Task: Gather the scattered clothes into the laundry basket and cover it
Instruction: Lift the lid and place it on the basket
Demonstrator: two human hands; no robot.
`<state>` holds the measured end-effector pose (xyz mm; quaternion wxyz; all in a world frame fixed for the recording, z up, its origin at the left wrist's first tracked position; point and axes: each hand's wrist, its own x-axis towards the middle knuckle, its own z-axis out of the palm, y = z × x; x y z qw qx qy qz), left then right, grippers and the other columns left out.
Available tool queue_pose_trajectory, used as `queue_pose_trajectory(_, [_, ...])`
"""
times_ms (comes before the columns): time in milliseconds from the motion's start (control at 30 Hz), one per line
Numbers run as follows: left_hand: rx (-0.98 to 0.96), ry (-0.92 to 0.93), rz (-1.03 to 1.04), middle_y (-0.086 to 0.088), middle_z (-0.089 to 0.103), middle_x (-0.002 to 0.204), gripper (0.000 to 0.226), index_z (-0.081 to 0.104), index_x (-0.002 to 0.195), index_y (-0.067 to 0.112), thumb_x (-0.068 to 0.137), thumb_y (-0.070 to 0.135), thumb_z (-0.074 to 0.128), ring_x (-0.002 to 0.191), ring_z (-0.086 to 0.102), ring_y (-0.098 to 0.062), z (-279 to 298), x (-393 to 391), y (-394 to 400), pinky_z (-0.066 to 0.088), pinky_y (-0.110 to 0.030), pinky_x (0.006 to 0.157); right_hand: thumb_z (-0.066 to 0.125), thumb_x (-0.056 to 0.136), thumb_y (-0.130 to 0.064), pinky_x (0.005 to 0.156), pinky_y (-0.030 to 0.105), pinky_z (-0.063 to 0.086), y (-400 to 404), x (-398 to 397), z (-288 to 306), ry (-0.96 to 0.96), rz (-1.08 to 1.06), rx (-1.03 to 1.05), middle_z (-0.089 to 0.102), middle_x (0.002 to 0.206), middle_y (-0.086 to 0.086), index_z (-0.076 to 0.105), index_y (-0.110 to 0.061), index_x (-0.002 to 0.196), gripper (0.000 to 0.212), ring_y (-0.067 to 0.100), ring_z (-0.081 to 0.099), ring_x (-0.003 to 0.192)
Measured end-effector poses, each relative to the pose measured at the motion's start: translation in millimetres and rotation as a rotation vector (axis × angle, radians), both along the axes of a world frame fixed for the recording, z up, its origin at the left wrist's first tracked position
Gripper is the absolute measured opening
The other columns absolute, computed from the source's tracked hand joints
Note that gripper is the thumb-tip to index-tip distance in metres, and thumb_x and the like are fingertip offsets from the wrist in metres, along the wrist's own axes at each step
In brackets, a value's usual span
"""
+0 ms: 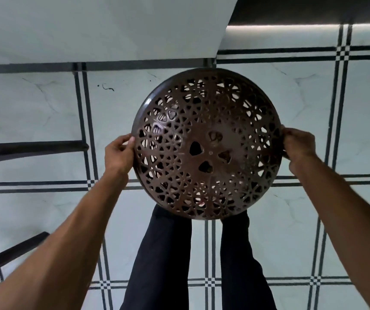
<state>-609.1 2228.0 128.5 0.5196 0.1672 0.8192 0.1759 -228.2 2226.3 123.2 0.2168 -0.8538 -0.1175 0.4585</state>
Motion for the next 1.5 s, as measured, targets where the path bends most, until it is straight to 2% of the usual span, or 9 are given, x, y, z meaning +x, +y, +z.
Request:
queue_pose_trajectory(67, [-0.042, -0.051, 0.029, -0.013, 0.070, 0.105, 0.032, 0.059, 0.129, 0.007, 0.102, 0.024, 0.057, 0.082, 0.070, -0.020, 4.1, -2.6, 1.3, 0.062, -0.029, 0.060, 0.068, 0.090, -0.021, 0.076, 0.032, 0.057, 1.6, 5.0, 1.0, 0.020, 0.032, 0.007, 0.072, 0.087, 0.004, 0.075, -0.020, 0.086, 0.008, 0.019, 0.065, 0.079])
queue_pose_trajectory(267, [-0.075, -0.106, -0.013, -0.018, 0.071, 0.103, 0.039, 0.059, 0.121, -0.004, 0.106, 0.030, 0.049, 0.098, 0.068, -0.034, 10.8, 1.0, -44.9, 0.058, -0.036, 0.077, 0.056, 0.097, -0.012, 0.074, 0.031, 0.054, -39.6, 4.0, 2.4, 0.129, -0.069, 0.003, 0.072, 0.099, 0.004, 0.071, -0.025, 0.095, 0.020, 0.023, 0.065, 0.092])
queue_pose_trajectory(400, [-0.087, -0.167, 0.064, -0.007, 0.072, 0.092, 0.029, 0.062, 0.116, 0.000, 0.107, 0.024, 0.048, 0.077, 0.070, -0.015, 11.5, 8.8, -82.7, 0.057, -0.042, 0.091, 0.049, 0.100, -0.015, 0.081, 0.039, 0.055, -104.5, -20.6, -4.6, 0.159, -0.227, -0.068, 0.070, 0.097, 0.004, 0.067, -0.027, 0.100, 0.022, 0.025, 0.064, 0.091])
queue_pose_trajectory(500, [-0.069, -0.123, 0.084, -0.014, 0.070, 0.093, 0.018, 0.059, 0.109, 0.001, 0.107, 0.015, 0.048, 0.076, 0.069, -0.021, 7.0, 9.7, -79.7, 0.060, -0.040, 0.081, 0.054, 0.097, -0.020, 0.095, 0.053, 0.056, -119.4, -29.2, -10.5, 0.079, -0.229, -0.055, 0.072, 0.114, 0.014, 0.071, -0.024, 0.101, 0.018, 0.037, 0.068, 0.109])
queue_pose_trajectory(600, [-0.048, -0.097, 0.066, -0.019, 0.071, 0.096, 0.014, 0.059, 0.103, 0.005, 0.107, 0.015, 0.049, 0.077, 0.070, -0.028, 4.8, 9.6, -66.6, 0.060, -0.033, 0.065, 0.057, 0.100, -0.019, 0.092, 0.050, 0.058, -103.2, -28.7, -9.3, 0.059, -0.217, -0.028, 0.072, 0.112, 0.017, 0.070, -0.010, 0.114, 0.021, 0.033, 0.068, 0.099])
queue_pose_trajectory(767, [0.003, -0.114, 0.106, -0.025, 0.068, 0.109, 0.014, 0.058, 0.109, 0.002, 0.106, 0.013, 0.051, 0.094, 0.068, -0.035, 0.3, 20.2, -48.0, 0.063, -0.040, 0.078, 0.052, 0.103, -0.015, 0.089, 0.047, 0.060, -63.3, -18.8, -7.9, 0.045, -0.176, 0.005, 0.071, 0.113, 0.015, 0.068, -0.007, 0.121, 0.026, 0.028, 0.066, 0.096])
queue_pose_trajectory(1067, [0.089, -0.121, 0.155, -0.018, 0.069, 0.100, 0.016, 0.057, 0.109, 0.004, 0.106, 0.018, 0.051, 0.074, 0.068, -0.020, -6.1, 37.0, -5.8, 0.062, -0.022, 0.058, 0.048, 0.105, -0.013, 0.073, 0.035, 0.060, -2.3, -6.3, -3.0, 0.051, -0.152, 0.026, 0.070, 0.097, 0.007, 0.067, -0.019, 0.094, 0.023, 0.026, 0.067, 0.091])
queue_pose_trajectory(1400, [0.045, -0.184, 0.095, -0.020, 0.072, 0.119, 0.022, 0.062, 0.111, 0.006, 0.104, 0.025, 0.054, 0.109, 0.072, -0.033, -10.4, 25.2, -1.6, 0.057, -0.042, 0.098, 0.048, 0.105, -0.022, 0.068, 0.029, 0.058, -0.9, 1.8, -3.3, 0.104, -0.080, 0.040, 0.071, 0.103, 0.006, 0.067, -0.014, 0.114, 0.023, 0.023, 0.069, 0.092])
queue_pose_trajectory(1500, [0.052, -0.160, 0.072, -0.018, 0.070, 0.122, 0.031, 0.060, 0.121, 0.004, 0.107, 0.029, 0.048, 0.113, 0.069, -0.032, -9.3, 29.9, -7.0, 0.054, -0.045, 0.104, 0.046, 0.104, -0.032, 0.067, 0.028, 0.057, -7.5, -1.9, 1.4, 0.114, -0.076, 0.053, 0.071, 0.099, 0.004, 0.067, -0.015, 0.104, 0.027, 0.019, 0.070, 0.088])
